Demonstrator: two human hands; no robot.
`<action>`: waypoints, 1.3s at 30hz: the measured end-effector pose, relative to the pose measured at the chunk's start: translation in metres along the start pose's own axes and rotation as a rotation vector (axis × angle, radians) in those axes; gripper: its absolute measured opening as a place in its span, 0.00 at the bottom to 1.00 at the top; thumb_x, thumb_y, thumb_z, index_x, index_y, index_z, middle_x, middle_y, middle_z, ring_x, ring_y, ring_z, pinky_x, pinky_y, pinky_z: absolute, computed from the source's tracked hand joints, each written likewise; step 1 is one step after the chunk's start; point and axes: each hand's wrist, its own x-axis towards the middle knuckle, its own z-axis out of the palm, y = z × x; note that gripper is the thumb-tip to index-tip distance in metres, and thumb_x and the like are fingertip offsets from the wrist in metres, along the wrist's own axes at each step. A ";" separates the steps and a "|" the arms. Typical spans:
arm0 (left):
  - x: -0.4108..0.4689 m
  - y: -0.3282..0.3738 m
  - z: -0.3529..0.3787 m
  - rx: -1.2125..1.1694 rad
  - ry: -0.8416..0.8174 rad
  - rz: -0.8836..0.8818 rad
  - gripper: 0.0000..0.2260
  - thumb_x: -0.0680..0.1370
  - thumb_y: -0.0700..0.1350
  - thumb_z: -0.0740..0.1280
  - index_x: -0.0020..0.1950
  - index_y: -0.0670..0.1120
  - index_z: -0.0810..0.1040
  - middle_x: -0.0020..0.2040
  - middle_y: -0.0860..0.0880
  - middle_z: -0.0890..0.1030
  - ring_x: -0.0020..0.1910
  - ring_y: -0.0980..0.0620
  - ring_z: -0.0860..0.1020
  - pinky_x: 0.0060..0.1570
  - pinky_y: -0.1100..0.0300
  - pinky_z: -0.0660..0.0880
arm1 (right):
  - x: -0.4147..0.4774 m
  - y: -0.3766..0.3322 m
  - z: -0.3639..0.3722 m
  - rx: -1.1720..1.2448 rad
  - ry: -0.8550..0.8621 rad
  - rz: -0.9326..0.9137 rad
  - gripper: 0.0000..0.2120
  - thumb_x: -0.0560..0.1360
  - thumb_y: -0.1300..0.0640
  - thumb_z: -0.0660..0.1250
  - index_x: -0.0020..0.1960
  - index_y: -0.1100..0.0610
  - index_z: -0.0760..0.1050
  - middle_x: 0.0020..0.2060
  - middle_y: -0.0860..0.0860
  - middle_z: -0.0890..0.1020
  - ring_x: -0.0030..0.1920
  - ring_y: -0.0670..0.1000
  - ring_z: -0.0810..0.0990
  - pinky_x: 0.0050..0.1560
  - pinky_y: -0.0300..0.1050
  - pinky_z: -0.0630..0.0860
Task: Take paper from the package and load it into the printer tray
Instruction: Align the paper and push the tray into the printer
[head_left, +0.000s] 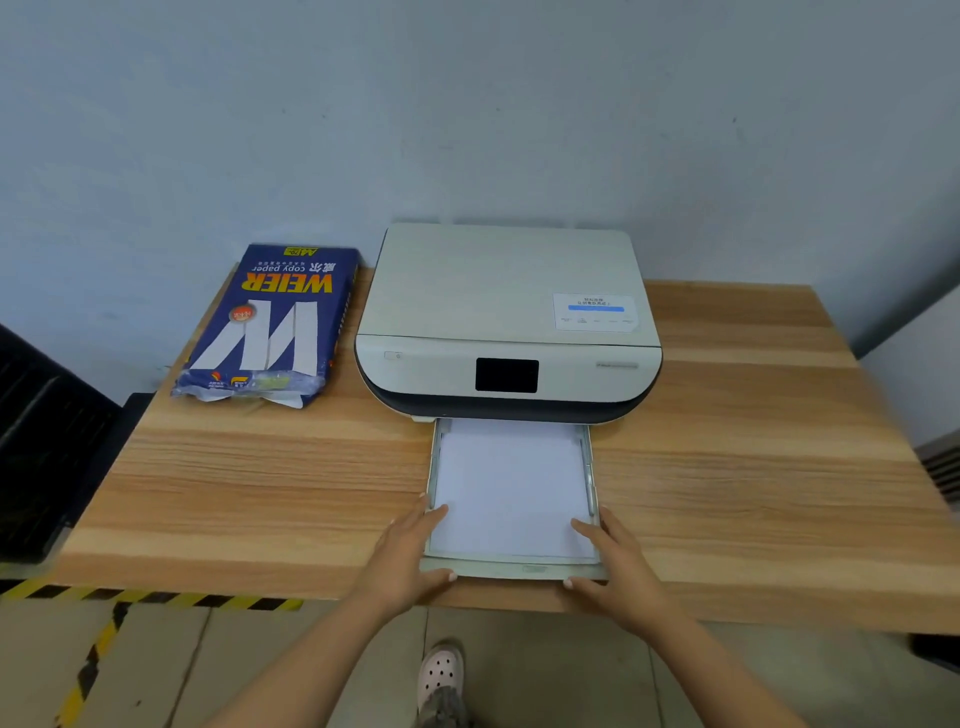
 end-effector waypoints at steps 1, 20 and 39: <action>0.000 -0.001 -0.001 -0.034 -0.002 0.004 0.36 0.71 0.53 0.72 0.75 0.56 0.57 0.77 0.51 0.55 0.75 0.50 0.55 0.74 0.52 0.53 | 0.000 0.000 -0.001 0.012 -0.005 -0.008 0.33 0.71 0.49 0.71 0.72 0.46 0.61 0.77 0.53 0.51 0.76 0.51 0.48 0.73 0.44 0.51; 0.036 0.004 -0.019 -0.060 -0.007 0.026 0.32 0.74 0.54 0.69 0.75 0.57 0.57 0.77 0.50 0.54 0.75 0.50 0.55 0.72 0.51 0.59 | 0.037 -0.008 -0.022 -0.013 0.000 -0.003 0.29 0.74 0.47 0.68 0.72 0.45 0.62 0.77 0.54 0.53 0.76 0.52 0.49 0.72 0.46 0.53; 0.077 -0.004 -0.034 -0.076 0.006 0.071 0.32 0.74 0.54 0.69 0.74 0.56 0.59 0.77 0.50 0.57 0.74 0.51 0.57 0.71 0.49 0.62 | 0.071 -0.015 -0.032 -0.006 0.026 0.005 0.28 0.73 0.47 0.68 0.71 0.44 0.64 0.76 0.54 0.54 0.76 0.52 0.51 0.72 0.47 0.55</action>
